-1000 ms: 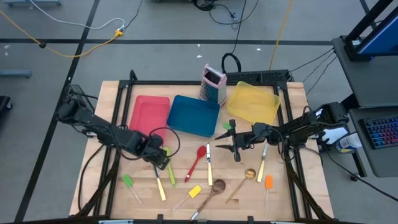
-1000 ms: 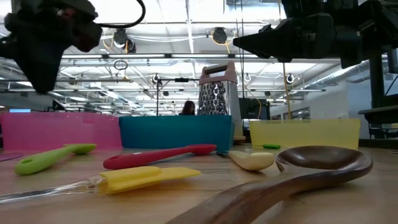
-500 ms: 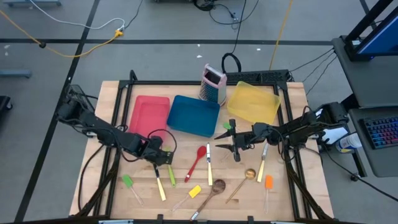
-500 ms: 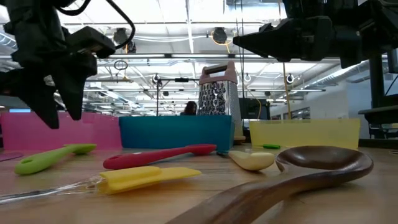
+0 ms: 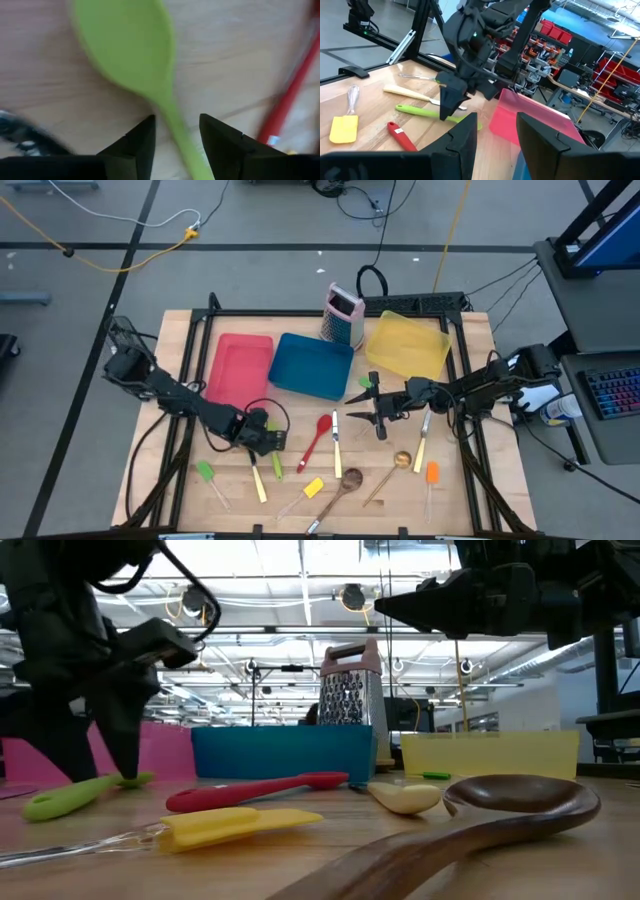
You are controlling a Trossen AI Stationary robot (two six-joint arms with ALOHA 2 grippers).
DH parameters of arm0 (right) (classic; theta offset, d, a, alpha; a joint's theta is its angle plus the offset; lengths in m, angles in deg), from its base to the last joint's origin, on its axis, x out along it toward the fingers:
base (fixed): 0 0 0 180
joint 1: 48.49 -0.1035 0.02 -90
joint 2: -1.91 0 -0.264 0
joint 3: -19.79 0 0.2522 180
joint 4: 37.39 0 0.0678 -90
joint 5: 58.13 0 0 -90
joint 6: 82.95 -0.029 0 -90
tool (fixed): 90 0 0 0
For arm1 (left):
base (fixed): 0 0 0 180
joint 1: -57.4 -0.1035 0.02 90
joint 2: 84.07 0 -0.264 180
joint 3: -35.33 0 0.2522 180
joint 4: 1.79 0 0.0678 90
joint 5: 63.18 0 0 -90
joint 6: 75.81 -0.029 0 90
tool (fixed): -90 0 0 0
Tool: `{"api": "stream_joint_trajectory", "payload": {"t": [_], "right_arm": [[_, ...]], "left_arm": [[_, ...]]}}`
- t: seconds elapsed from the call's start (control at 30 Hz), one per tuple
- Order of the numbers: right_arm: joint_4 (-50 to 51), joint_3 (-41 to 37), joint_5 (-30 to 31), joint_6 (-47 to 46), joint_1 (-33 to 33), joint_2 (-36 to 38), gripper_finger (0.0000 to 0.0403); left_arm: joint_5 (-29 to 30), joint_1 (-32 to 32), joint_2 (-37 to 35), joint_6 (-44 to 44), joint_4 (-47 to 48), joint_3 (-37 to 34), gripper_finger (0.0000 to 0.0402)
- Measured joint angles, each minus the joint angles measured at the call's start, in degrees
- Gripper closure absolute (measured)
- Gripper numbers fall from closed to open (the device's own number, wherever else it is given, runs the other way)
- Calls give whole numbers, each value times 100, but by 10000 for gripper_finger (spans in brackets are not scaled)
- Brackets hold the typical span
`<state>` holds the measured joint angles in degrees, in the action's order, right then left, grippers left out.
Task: Pick & Place Kitchen Items
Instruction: Put the green spoon into the red bin
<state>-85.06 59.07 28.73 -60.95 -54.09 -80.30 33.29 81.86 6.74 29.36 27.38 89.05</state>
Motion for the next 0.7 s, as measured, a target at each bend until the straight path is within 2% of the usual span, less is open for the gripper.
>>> {"api": "stream_joint_trajectory", "payload": {"t": [0.23,0.37,0.53,0.7], "right_arm": [[-2,0,-7,-4,0,0,273],[-2,0,-8,2,0,0,273],[1,0,-6,10,0,0,273],[2,0,-8,0,0,0,273]], "left_arm": [[13,-12,136,19,348,18,255],[-79,-16,87,19,594,16,306],[104,-16,83,-124,553,10,383],[445,-7,-1,-764,62,79,379]]}}
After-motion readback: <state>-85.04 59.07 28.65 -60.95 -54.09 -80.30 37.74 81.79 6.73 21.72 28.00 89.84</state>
